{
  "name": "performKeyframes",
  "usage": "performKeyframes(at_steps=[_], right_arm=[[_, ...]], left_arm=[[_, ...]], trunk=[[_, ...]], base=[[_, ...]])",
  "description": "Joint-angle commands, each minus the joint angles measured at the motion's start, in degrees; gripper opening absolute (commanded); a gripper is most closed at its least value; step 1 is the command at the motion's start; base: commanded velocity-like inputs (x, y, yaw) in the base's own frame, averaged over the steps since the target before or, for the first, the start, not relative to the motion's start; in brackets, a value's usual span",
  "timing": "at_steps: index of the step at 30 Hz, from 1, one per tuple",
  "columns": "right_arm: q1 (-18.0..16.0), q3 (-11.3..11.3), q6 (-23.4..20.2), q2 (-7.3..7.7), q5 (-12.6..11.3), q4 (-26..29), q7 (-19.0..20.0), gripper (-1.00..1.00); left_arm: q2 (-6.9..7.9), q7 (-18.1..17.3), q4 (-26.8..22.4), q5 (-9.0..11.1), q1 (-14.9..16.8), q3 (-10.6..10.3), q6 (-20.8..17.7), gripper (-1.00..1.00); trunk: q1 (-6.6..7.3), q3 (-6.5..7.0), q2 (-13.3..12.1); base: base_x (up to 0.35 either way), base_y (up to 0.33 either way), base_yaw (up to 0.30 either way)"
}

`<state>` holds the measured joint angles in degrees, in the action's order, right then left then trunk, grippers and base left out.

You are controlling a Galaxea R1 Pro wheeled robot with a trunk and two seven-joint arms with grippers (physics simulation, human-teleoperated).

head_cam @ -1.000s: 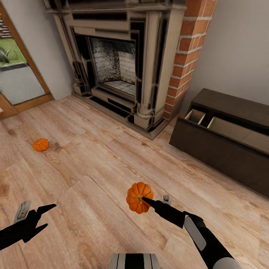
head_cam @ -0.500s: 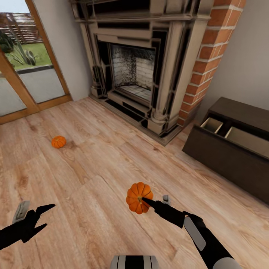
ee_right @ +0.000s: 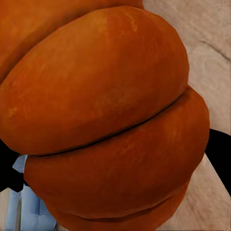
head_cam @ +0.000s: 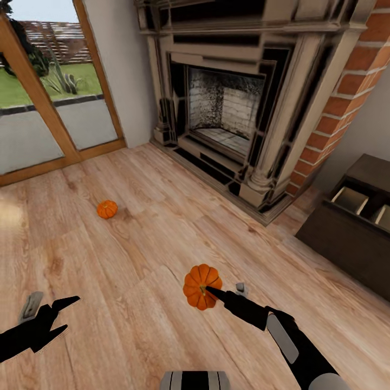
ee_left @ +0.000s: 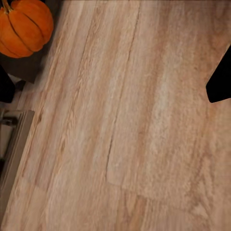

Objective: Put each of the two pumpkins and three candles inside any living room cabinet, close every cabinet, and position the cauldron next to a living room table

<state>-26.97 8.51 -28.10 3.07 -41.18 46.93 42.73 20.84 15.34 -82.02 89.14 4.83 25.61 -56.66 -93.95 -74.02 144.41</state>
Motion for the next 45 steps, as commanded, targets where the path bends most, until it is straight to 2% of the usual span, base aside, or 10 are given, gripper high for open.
performKeyframes(at_steps=[1, 27, 45], right_arm=[[0.0, 0.1, -0.6, 0.02, -0.8, 0.1, -0.1, -1.0], [0.0, 0.2, -0.5, 0.12, -0.7, 0.1, 0.0, -1.0], [0.0, 0.2, -0.5, 0.14, -0.6, 0.2, 0.2, -1.0]], left_arm=[[-0.01, 0.6, 0.0, 0.6, 0.1, 0.0, -0.2, 1.0], [-0.08, 0.6, 0.0, 0.6, 0.1, -0.3, -0.2, 1.0], [-0.1, 0.7, 0.1, 0.6, 0.1, -0.3, -0.2, 1.0]], trunk=[[-0.02, -0.04, 0.0], [-0.02, 0.42, 0.0], [-0.02, 1.13, 0.0]], base=[[0.265, 0.222, 0.218], [0.291, 0.181, 0.26], [0.338, 0.043, 0.021]])
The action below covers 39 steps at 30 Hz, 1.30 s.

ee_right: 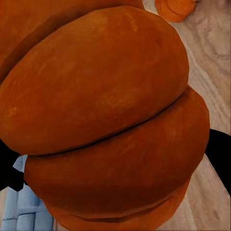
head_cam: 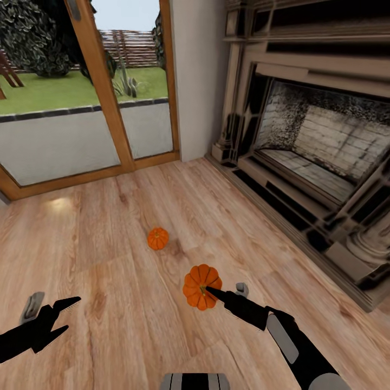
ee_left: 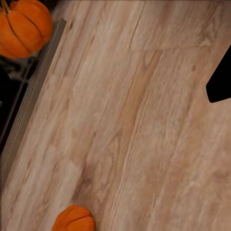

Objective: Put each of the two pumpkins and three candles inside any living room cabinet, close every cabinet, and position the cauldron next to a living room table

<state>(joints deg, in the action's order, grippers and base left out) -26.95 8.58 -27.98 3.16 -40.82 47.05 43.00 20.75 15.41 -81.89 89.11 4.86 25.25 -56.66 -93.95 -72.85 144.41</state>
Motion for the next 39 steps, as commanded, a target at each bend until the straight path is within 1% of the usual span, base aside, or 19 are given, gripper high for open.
performKeyframes(at_steps=[1, 12, 20, 39], right_arm=[[0.0, 0.1, -0.6, 0.03, -0.9, 0.1, -0.1, -1.0], [0.0, 0.1, -0.6, 0.0, -0.9, 0.2, 0.3, -1.0], [0.0, 0.0, -0.7, 0.06, -1.4, 0.1, 0.3, -1.0], [0.0, 0.0, -0.6, 0.08, -1.5, -0.1, 0.6, -1.0]], left_arm=[[-0.01, 0.6, 0.0, 0.6, 0.0, 0.1, -0.2, 1.0], [0.05, 0.6, 0.0, 0.5, 0.0, 0.1, -0.2, 1.0], [0.08, 0.6, 0.1, 0.6, 0.0, 0.1, -0.2, 1.0], [0.01, 0.6, 0.1, 0.6, 0.0, 0.1, -0.2, 1.0]], trunk=[[-0.02, -0.04, 0.0], [-0.02, -0.03, 0.0], [-0.02, -0.03, 0.0], [-0.02, -0.03, 0.0]], base=[[0.342, 0.0, 0.0], [0.342, 0.0, 0.0], [0.342, 0.056, 0.0], [0.317, 0.154, 0.0]])
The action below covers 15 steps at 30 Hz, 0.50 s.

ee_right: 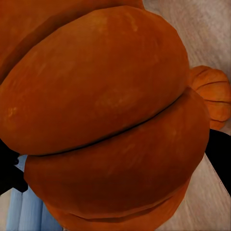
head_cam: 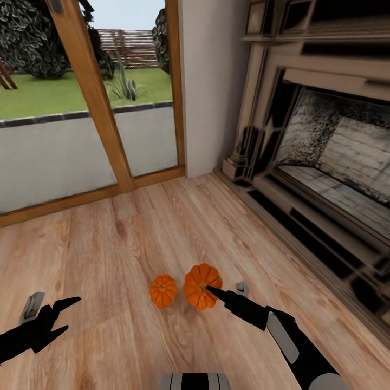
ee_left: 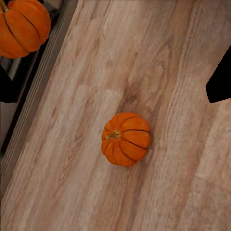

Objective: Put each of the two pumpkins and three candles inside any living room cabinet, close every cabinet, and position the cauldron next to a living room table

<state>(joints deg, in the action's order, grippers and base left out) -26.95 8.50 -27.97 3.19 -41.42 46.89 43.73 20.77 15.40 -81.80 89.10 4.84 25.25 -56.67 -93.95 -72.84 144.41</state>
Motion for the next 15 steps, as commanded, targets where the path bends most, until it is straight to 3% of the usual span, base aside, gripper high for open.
performKeyframes(at_steps=[1, 6, 10, 15], right_arm=[[0.0, 0.1, -0.6, 0.05, -0.9, 0.1, -0.1, -1.0], [0.0, 0.1, -0.6, 0.01, -1.0, 0.0, -0.1, -1.0], [0.0, 0.1, -0.6, 0.04, -1.0, 0.0, -0.1, -1.0], [0.0, 0.1, -0.8, 0.09, -1.2, 0.6, -0.1, -1.0]], left_arm=[[-0.02, 0.6, 0.0, 0.6, 0.0, 0.1, -0.2, 1.0], [-0.02, 0.6, -0.1, 0.6, 0.1, 0.0, -0.2, 1.0], [-0.03, 0.5, -0.1, 0.6, 0.0, 0.0, -0.2, 1.0], [0.02, 0.6, 0.1, 0.2, 0.1, -0.1, -0.1, 1.0]], trunk=[[-0.02, -0.03, 0.0], [-0.02, 0.12, 0.0], [-0.02, 0.27, 0.0], [-0.02, 0.3, 0.0]], base=[[0.28, 0.05, 0.0], [0.201, 0.016, -0.078], [0.034, 0.002, -0.151], [0.005, 0.0, -0.026]])
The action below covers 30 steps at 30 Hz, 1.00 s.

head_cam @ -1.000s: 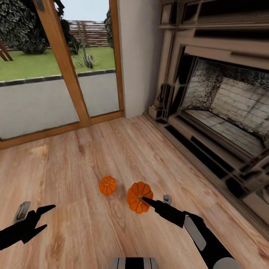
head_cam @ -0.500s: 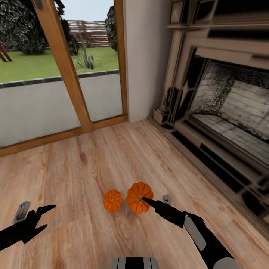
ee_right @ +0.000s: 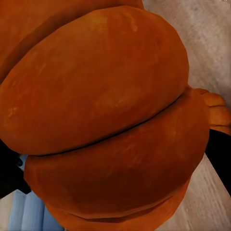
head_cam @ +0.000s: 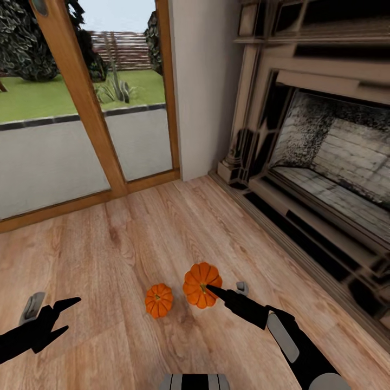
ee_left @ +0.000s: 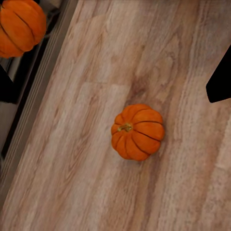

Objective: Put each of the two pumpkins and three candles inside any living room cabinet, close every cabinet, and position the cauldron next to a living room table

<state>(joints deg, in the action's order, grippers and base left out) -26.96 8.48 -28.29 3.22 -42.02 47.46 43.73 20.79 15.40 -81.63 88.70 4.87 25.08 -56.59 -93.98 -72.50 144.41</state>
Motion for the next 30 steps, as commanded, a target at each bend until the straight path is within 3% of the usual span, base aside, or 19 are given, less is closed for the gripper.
performKeyframes(at_steps=[1, 5, 8, 11, 14, 18, 20, 21, 24, 30], right_arm=[[0.0, 0.1, -0.5, 0.04, -0.6, 0.2, 0.0, -1.0], [0.0, 0.2, -0.7, 0.13, -0.6, 0.8, 1.5, -1.0], [0.1, 0.2, -1.0, 0.43, -0.6, 1.8, 2.8, -1.0], [0.1, 0.3, -1.5, 0.89, -0.5, 3.2, 3.2, -1.0], [0.3, 0.3, -2.6, 1.03, -0.4, 5.1, 3.3, -1.0], [0.3, 0.3, -4.6, 1.48, -0.3, 8.5, 3.3, -1.0], [0.3, 0.3, -5.8, 1.77, -0.3, 9.9, 3.3, -1.0], [0.3, 0.4, -6.5, 1.85, -0.3, 10.7, 3.3, -1.0], [0.3, 0.4, -8.8, 1.93, 0.1, 12.7, 3.3, -1.0], [0.3, 0.4, -9.9, 1.96, -0.2, 12.9, 3.3, -1.0]], left_arm=[[0.01, 0.6, 0.0, 0.5, 0.1, -0.1, -0.2, 1.0], [-0.03, 0.7, 0.8, -0.5, 1.3, -1.3, 0.0, 1.0], [-0.36, 0.3, 5.8, -3.2, 5.2, -4.7, 0.3, 1.0], [-0.52, -3.2, 11.0, -6.0, 9.4, -8.3, 1.1, 1.0], [-0.32, -10.0, 17.5, -12.9, 13.3, -10.9, 5.2, 1.0], [-1.04, -23.8, 26.9, -25.7, 17.6, -11.9, 10.8, 1.0], [-2.13, -27.6, 30.5, -30.5, 19.3, -12.0, 13.2, 1.0], [-2.55, -28.6, 31.9, -32.1, 20.1, -12.0, 14.3, 1.0], [-3.65, -29.9, 34.0, -34.1, 21.2, -12.1, 16.9, 1.0], [-4.39, -30.6, 34.7, -34.8, 21.6, -12.1, 18.2, 1.0]], trunk=[[0.01, -0.04, 0.0], [0.01, -0.04, 0.0], [0.01, -0.04, 0.0], [0.01, -0.04, 0.0], [0.01, -0.04, 0.0], [0.01, -0.04, 0.0], [0.01, -0.04, 0.0], [0.01, -0.04, 0.0], [0.01, -0.04, 0.0], [0.01, -0.04, 0.0]], base=[[0.001, 0.0, -0.005], [0.0, 0.0, -0.002], [0.0, 0.0, 0.0], [0.0, 0.0, 0.0], [0.0, 0.0, 0.0], [0.0, 0.0, 0.0], [0.0, 0.0, 0.0], [0.0, 0.0, 0.0], [0.0, 0.0, 0.0], [0.0, 0.0, 0.0]])
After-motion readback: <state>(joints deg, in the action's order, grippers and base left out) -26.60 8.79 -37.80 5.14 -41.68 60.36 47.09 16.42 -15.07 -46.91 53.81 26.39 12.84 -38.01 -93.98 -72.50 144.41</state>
